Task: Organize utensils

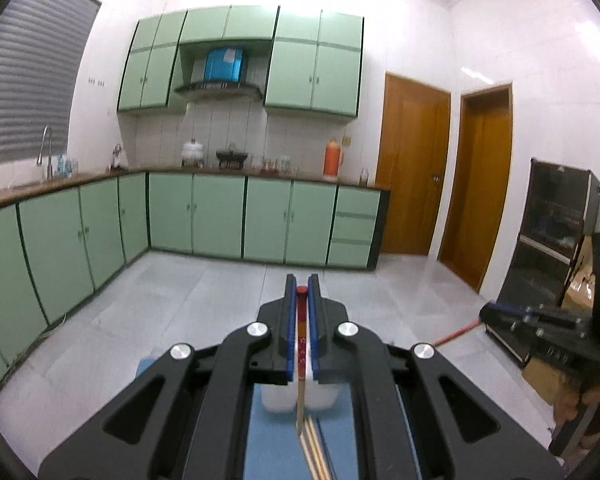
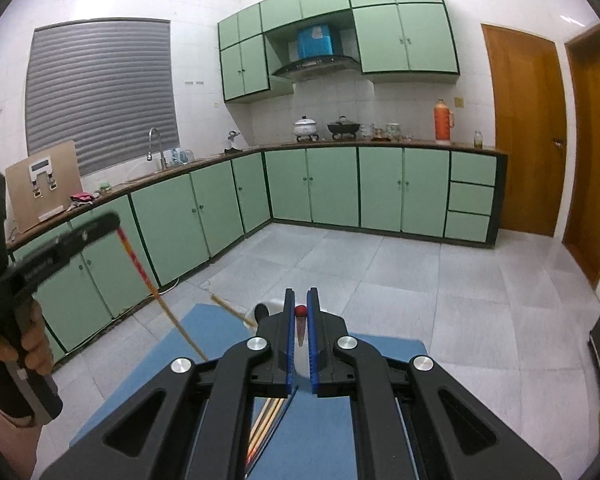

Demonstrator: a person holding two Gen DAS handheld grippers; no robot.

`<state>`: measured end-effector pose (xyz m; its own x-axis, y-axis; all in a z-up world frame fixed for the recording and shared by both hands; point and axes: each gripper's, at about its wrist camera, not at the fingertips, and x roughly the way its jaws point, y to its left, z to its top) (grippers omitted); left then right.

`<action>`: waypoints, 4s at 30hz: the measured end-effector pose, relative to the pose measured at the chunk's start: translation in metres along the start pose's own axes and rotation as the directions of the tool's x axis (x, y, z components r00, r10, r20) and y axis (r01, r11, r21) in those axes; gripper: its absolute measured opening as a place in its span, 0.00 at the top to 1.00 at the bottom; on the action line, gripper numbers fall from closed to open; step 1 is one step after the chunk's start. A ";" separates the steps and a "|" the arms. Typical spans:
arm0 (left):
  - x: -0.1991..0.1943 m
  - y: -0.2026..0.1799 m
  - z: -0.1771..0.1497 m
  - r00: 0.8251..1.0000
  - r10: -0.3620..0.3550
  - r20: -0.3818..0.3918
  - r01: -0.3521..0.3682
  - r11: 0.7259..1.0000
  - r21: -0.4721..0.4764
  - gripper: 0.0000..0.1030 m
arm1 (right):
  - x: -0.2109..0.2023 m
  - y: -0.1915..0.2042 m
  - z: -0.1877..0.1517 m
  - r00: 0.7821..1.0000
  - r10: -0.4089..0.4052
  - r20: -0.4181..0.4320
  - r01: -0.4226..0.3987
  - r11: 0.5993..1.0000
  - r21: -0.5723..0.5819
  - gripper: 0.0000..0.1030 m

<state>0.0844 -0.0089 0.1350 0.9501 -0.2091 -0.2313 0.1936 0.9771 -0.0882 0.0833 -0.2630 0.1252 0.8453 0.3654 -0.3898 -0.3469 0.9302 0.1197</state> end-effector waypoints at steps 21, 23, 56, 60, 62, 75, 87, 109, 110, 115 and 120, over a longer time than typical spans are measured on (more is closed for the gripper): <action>0.149 -0.002 0.007 0.998 0.063 0.017 -0.063 0.998 0.004 0.96 | 0.140 -0.002 0.017 0.982 -0.039 -0.182 0.026 0.997 -0.077 0.95; 0.161 0.001 0.000 0.998 0.061 -0.014 -0.061 0.998 0.003 0.95 | 0.152 -0.003 0.011 0.979 -0.028 -0.203 0.014 0.997 -0.073 0.95; 0.028 0.053 -0.149 0.959 0.154 -0.238 -0.160 0.987 -0.008 0.08 | 0.036 -0.010 -0.137 0.984 -0.151 -0.093 0.165 0.972 0.166 0.06; 0.027 0.056 -0.181 0.936 0.171 -0.308 -0.171 0.985 0.027 0.08 | 0.045 -0.007 -0.166 0.978 -0.145 -0.148 0.172 0.968 0.185 0.06; 0.029 0.058 -0.197 0.922 0.169 -0.349 -0.165 0.985 0.041 0.08 | 0.051 -0.005 -0.179 0.976 -0.132 -0.176 0.166 0.966 0.199 0.06; 0.040 0.065 -0.261 0.856 0.165 -0.490 -0.155 0.986 0.061 0.08 | 0.094 0.030 -0.236 0.944 -0.046 -0.326 0.114 0.974 0.194 0.33; 0.040 0.087 -0.273 0.829 0.195 -0.525 -0.192 0.980 0.061 0.08 | 0.129 0.050 -0.260 0.899 -0.019 -0.437 0.096 0.983 0.155 0.59; 0.041 0.078 -0.271 0.835 0.170 -0.523 -0.178 0.983 0.036 0.08 | 0.136 0.059 -0.261 0.872 -0.047 -0.487 0.105 0.990 0.093 0.85; 0.041 0.077 -0.271 0.835 0.169 -0.524 -0.178 0.983 0.035 0.08 | 0.137 0.060 -0.260 0.872 -0.054 -0.487 0.107 0.991 0.082 0.85; 0.041 0.073 -0.271 0.835 0.159 -0.526 -0.167 0.985 0.034 0.08 | 0.137 0.057 -0.260 0.871 -0.065 -0.486 0.123 0.988 0.090 0.92; 0.044 0.061 -0.269 0.838 0.126 -0.530 -0.131 0.991 0.029 0.08 | 0.122 0.044 -0.265 0.866 -0.082 -0.493 0.164 0.978 0.126 0.94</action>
<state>0.0718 0.0309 -0.1410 0.6914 -0.0729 -0.7188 0.0748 0.9968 -0.0292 0.0629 -0.1862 -0.1588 0.5606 0.2236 -0.7974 -0.1498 0.9744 0.1679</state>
